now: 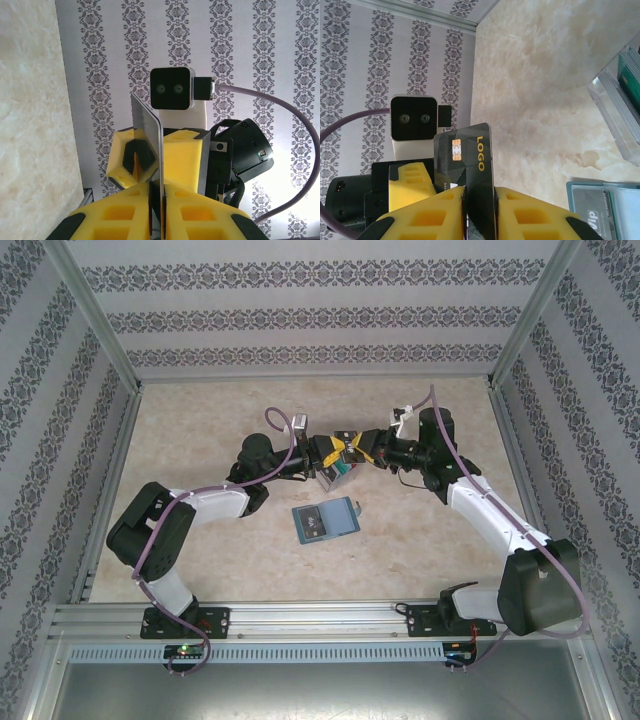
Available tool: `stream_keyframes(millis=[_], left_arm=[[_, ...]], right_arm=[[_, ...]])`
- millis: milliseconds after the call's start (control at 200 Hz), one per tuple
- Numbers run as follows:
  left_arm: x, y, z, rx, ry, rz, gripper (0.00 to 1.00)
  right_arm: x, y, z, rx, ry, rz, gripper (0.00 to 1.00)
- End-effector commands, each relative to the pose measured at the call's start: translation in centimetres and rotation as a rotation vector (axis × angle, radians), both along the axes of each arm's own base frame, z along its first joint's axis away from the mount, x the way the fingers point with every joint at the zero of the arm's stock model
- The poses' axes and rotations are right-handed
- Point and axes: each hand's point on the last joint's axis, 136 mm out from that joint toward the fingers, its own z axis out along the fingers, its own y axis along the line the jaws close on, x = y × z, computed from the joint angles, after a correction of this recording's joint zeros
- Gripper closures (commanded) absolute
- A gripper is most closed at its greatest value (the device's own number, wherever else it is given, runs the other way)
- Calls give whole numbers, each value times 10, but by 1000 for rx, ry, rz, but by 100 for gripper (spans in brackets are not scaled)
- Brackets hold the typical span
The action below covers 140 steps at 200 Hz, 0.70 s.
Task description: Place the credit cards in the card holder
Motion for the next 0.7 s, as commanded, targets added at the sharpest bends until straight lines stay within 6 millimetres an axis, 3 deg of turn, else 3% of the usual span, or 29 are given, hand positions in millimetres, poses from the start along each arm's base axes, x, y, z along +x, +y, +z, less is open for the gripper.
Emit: stream_keyframes(millis=[0,350,515,694], left_arm=[[-9,10,59,-109,-191,7,85],[-7,8,60,-116,-189,0,85],[-6,8,54,-101,-175,9,94],[-5,8,50,-108,-162,6,98]], right_arm=[[0,-15,-25,-54,63,-62,80],[1,-12,-17,-35,44,-39,95],[0,-12,-11,-23,29,-41,85],[0,-4,-4,10,37,-1,67]])
